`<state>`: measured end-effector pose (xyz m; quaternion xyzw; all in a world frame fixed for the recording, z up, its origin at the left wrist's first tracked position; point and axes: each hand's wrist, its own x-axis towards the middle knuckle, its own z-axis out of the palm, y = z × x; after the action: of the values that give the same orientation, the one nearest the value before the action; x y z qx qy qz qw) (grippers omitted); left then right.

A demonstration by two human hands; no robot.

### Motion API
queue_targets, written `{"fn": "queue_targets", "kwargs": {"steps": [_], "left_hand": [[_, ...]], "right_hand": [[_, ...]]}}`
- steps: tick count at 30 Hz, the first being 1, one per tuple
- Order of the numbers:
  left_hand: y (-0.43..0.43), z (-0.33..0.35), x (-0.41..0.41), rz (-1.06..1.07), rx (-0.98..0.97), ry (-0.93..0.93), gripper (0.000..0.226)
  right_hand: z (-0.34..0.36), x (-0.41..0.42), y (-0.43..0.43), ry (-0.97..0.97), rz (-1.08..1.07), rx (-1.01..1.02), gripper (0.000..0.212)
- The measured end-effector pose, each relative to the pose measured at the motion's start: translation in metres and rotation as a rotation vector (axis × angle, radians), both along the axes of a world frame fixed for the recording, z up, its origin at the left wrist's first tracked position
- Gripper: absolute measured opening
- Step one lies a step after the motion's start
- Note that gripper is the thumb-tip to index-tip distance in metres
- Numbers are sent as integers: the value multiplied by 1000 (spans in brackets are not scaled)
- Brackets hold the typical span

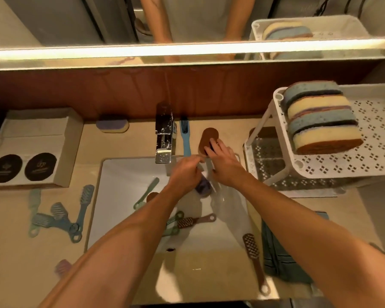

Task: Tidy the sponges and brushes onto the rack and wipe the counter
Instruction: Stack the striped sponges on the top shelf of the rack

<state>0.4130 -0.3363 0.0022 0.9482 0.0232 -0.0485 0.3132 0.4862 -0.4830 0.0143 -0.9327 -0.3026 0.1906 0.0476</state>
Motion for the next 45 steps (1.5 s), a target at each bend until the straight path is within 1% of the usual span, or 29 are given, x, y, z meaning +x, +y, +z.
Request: {"fn": "queue_targets", "kwargs": {"steps": [3,5,8,11,13,16,18,20,22,23,25,27,28,29,30,32,34,36,38,41,45], "left_hand": [[-1,-11,-1,-11,29,-27,20],[-1,-16,-1,-55,99,-48,13],[0,-30,-2,-191,187,-116,17],[-3,-43,-5,-231,192,-191,18],[-3,-52,-8,-269,229,-206,22],[-1,-63,-13,-308,219,-223,13],[-2,-67,-15,-348,203,-171,16],[-1,-76,-15,-384,220,-81,24],[2,-85,-14,-401,262,24,38],[2,-88,-14,-399,275,64,44],[1,-89,-12,-388,269,110,46],[-2,-91,-9,-379,297,154,47],[-3,-95,-8,-355,316,205,51],[-4,-101,-7,-331,322,263,58],[-4,-109,-7,-323,318,283,69],[-4,-125,-11,-354,351,287,85],[-5,-133,-13,-376,417,273,89],[-7,-135,-10,-401,472,270,85],[-9,-135,-2,-429,524,267,77],[-11,-134,12,-486,614,232,62],[-11,-133,15,-483,591,215,53]], "right_hand": [[-17,4,0,-5,14,37,88],[-28,6,2,19,17,75,90],[-37,7,5,-53,-10,97,86],[-35,6,7,-163,-18,31,84],[-33,7,7,-184,4,-25,82],[-34,12,6,-235,32,-75,75],[-39,11,4,-301,88,-73,66],[-44,6,-2,-345,135,-14,61],[-50,0,-11,-382,176,49,61],[-53,-3,-14,-380,180,77,62],[-60,-10,-18,-335,199,107,61],[-67,-18,-21,-257,212,130,53],[-70,-23,-23,-203,181,169,47],[-73,-28,-26,-141,115,222,42],[-77,-32,-29,-65,36,268,40],[-84,-38,-35,36,-73,293,39],[-89,-41,-38,56,-113,280,35],[-91,-43,-40,123,-210,281,33],[-92,-46,-40,181,-327,297,31],[-91,-49,-40,243,-412,317,28],[-88,-50,-39,360,-700,413,34]]}}
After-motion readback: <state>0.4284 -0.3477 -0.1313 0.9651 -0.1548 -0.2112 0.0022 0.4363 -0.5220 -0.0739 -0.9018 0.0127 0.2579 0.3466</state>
